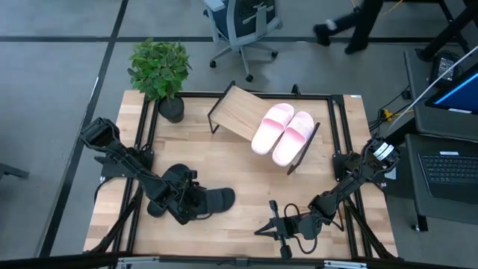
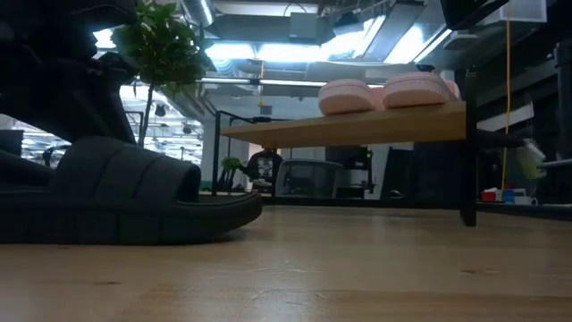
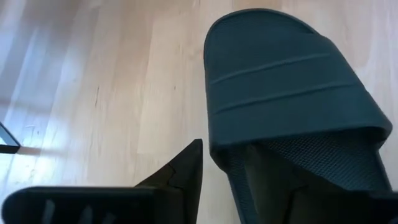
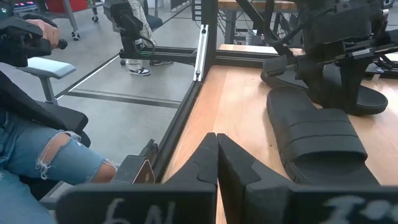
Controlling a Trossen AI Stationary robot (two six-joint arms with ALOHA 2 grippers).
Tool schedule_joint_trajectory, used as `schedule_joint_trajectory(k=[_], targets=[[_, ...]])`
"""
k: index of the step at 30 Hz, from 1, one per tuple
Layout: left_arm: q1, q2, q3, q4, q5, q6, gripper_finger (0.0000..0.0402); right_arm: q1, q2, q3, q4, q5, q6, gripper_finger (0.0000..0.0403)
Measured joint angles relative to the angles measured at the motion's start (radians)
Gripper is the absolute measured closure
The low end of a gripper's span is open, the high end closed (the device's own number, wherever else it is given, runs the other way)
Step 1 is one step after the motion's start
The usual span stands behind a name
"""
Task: Pick and place slides into the shelf
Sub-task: Put the right black slide on the shelf
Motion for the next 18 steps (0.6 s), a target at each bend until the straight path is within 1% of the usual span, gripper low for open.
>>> schedule_joint_trajectory(k=[6, 11, 18], targets=[[0.000, 0.000, -0.004, 0.007, -0.009, 0.003, 0.0295, 0.000, 0.000, 0.000, 0.000, 0.000, 0.000, 0.0399], [0.000, 0.000, -0.069, 0.096, -0.008, 0.005, 0.0296, 0.000, 0.000, 0.000, 0.000, 0.000, 0.000, 0.0399], [0.000, 0.000, -0.084, 0.131, -0.021, 0.086, 0.0296, 0.000, 0.000, 0.000, 0.000, 0.000, 0.000, 0.0399]])
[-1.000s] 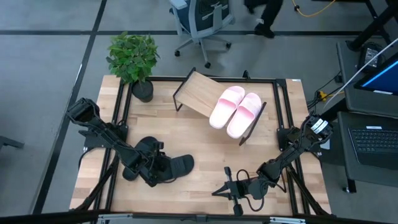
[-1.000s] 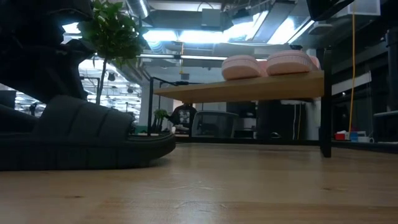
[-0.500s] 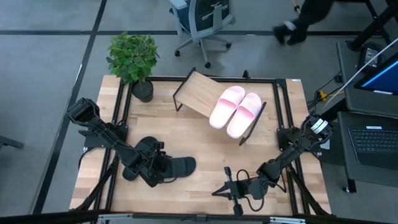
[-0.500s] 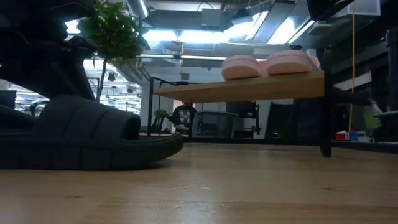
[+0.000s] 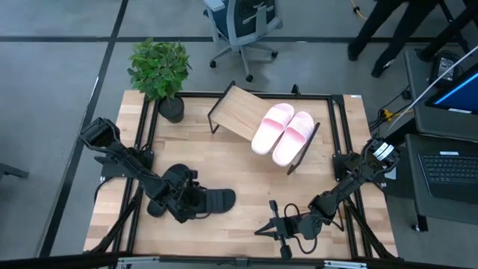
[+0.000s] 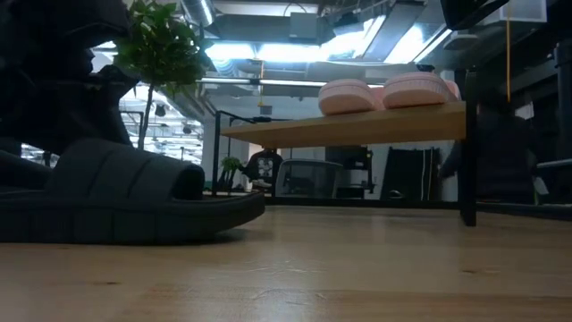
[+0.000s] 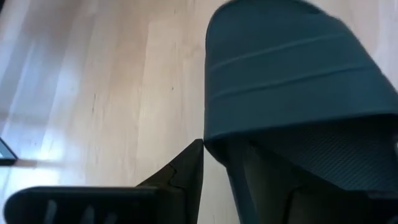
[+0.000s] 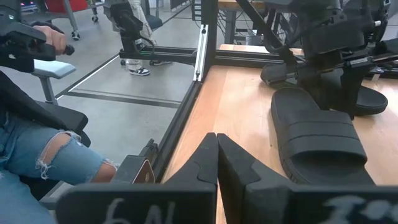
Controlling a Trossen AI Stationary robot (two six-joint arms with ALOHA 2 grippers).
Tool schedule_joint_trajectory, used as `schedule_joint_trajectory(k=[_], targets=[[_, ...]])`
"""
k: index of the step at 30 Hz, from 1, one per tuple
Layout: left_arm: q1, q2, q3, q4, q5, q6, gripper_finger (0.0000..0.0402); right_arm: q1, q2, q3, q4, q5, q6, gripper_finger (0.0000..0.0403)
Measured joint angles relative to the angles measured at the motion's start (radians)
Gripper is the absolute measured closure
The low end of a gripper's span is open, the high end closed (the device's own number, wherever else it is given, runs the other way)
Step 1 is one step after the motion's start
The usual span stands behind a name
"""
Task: Pick and place slides into the shelf
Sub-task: Put the right black slide on the shelf
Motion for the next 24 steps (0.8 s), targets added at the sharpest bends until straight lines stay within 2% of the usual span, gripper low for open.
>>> schedule_joint_trajectory(k=[7, 13, 24], targets=[[0.000, 0.000, 0.000, 0.041, 0.002, 0.020, 0.0296, 0.000, 0.000, 0.000, 0.000, 0.001, 0.000, 0.0399], [-0.001, 0.000, 0.000, 0.088, 0.071, 0.017, 0.0296, 0.000, 0.000, 0.000, 0.000, 0.001, 0.000, 0.0399], [0.005, 0.000, 0.000, 0.088, 0.074, 0.024, 0.0296, 0.000, 0.000, 0.000, 0.000, 0.002, 0.000, 0.0399]])
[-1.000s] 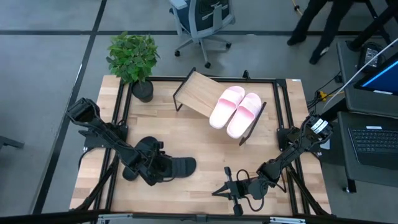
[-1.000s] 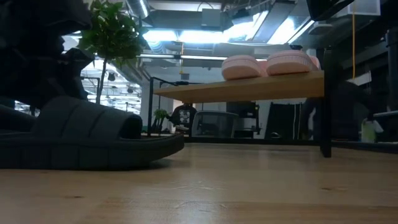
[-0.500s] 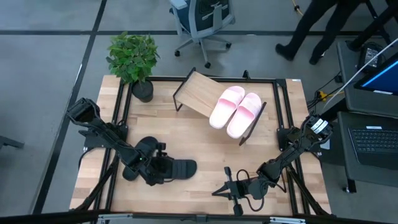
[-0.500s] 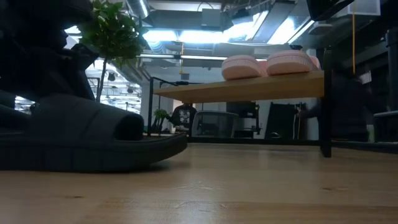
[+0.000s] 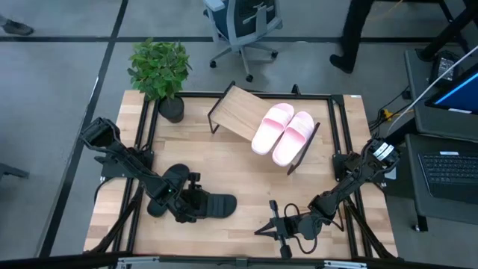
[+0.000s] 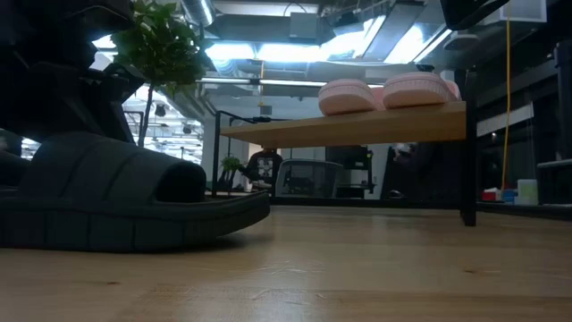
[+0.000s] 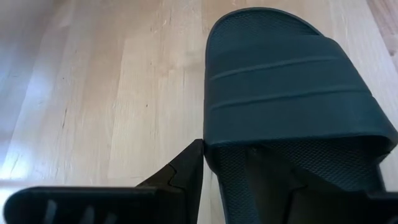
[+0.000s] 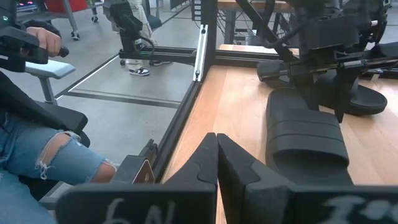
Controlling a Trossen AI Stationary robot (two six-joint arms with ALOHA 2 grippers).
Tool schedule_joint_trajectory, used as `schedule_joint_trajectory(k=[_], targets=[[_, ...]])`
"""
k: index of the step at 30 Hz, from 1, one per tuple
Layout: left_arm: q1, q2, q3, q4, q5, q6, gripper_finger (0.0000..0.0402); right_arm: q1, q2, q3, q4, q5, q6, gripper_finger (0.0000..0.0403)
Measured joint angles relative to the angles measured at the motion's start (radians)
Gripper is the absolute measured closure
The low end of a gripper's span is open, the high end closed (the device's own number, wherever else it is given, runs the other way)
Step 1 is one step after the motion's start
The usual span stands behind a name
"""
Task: Pick and place slides into the shelf
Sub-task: Put the right black slide on the shelf
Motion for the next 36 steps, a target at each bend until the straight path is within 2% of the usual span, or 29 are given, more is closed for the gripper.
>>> schedule_joint_trajectory(k=[15, 18, 24, 36], targets=[[0.040, 0.000, 0.000, 0.002, 0.040, 0.025, 0.0298, 0.000, 0.000, 0.000, 0.000, 0.000, 0.000, 0.0399], [0.040, 0.000, 0.000, 0.002, 0.039, 0.025, 0.0315, 0.000, 0.000, 0.000, 0.000, 0.000, 0.000, 0.0399], [0.040, 0.000, 0.000, 0.002, 0.029, 0.021, 0.0391, 0.000, 0.000, 0.000, 0.000, 0.000, 0.000, 0.0399], [0.039, 0.000, 0.000, 0.001, 0.004, -0.003, 0.0399, 0.000, 0.000, 0.000, 0.000, 0.000, 0.000, 0.0399]])
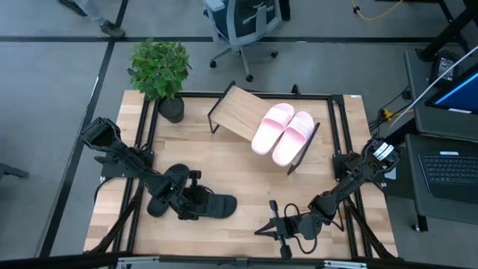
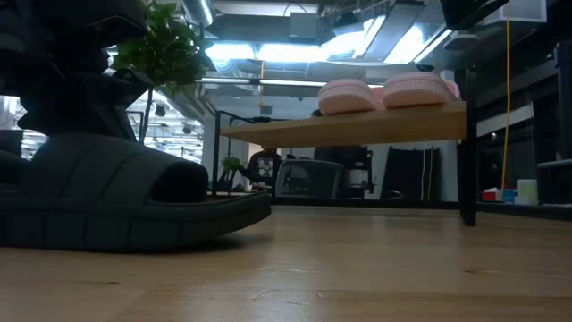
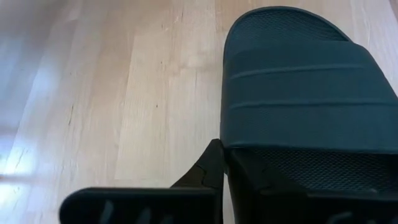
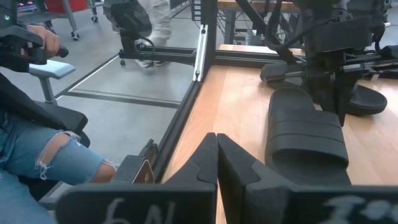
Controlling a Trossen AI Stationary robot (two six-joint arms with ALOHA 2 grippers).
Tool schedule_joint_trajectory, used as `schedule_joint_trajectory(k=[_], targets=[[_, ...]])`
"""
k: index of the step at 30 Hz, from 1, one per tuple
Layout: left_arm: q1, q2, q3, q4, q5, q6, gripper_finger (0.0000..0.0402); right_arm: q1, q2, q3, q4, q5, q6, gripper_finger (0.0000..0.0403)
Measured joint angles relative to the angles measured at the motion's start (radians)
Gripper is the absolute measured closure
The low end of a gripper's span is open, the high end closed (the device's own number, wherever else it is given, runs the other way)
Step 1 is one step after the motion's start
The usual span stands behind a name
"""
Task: Pick and place slides into the shelf
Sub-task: Put the right black slide on the shelf
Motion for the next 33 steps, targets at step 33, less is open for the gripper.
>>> schedule_joint_trajectory(k=[33], targets=[[0.035, -0.128, 0.155, -0.147, -0.442, -0.183, 0.0401, 0.000, 0.000, 0.000, -0.008, 0.000, 0.000, 0.0399]])
